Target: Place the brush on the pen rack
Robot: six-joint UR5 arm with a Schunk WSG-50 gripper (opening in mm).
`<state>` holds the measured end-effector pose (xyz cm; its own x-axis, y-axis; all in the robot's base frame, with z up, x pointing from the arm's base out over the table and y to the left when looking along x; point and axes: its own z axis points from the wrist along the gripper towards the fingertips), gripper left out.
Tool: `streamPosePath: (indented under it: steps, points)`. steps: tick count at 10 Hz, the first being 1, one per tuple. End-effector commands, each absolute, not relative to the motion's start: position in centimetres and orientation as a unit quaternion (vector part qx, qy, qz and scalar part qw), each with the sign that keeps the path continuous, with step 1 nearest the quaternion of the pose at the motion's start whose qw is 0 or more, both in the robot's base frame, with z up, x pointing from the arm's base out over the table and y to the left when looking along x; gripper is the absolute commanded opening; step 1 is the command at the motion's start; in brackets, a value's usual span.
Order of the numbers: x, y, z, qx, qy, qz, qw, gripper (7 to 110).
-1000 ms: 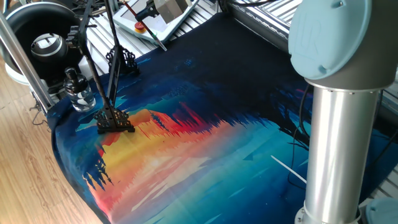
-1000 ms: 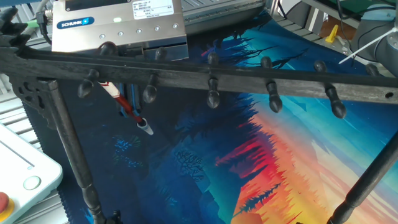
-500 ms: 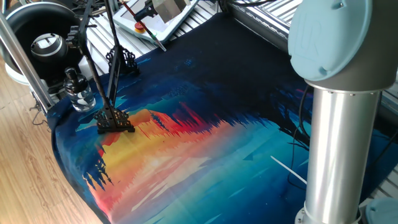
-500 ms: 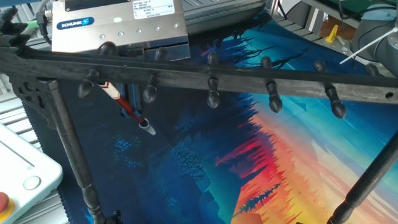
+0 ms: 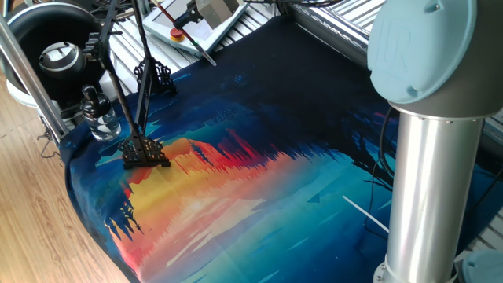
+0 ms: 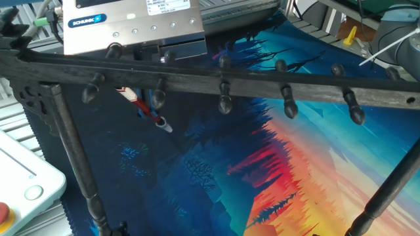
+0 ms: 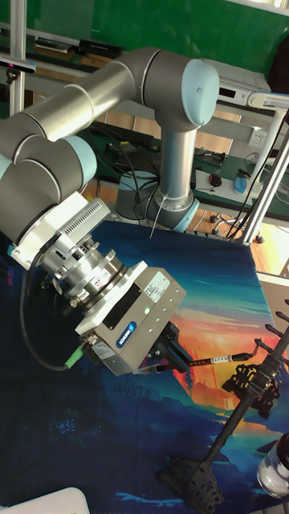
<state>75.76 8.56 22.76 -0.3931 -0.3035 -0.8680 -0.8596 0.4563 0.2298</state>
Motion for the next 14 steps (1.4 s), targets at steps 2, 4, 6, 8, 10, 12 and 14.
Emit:
streamPosePath:
  steps: [2,4,6,8,10,12,14]
  points:
    - [75.0,8.7,23.1,-0.376,0.768,0.35,0.382,7]
    - [75.3,9.3,23.2,-0.369,0.776,0.346,0.377,7]
    - [75.1,9.5,23.2,-0.366,0.78,0.347,0.37,7]
    - [75.0,9.5,23.0,-0.364,0.784,0.346,0.364,7]
    - [75.1,9.6,23.1,-0.361,0.787,0.346,0.361,7]
    - [75.4,9.8,23.2,-0.361,0.789,0.342,0.361,7]
    - [75.8,10.1,23.5,-0.359,0.786,0.345,0.366,7]
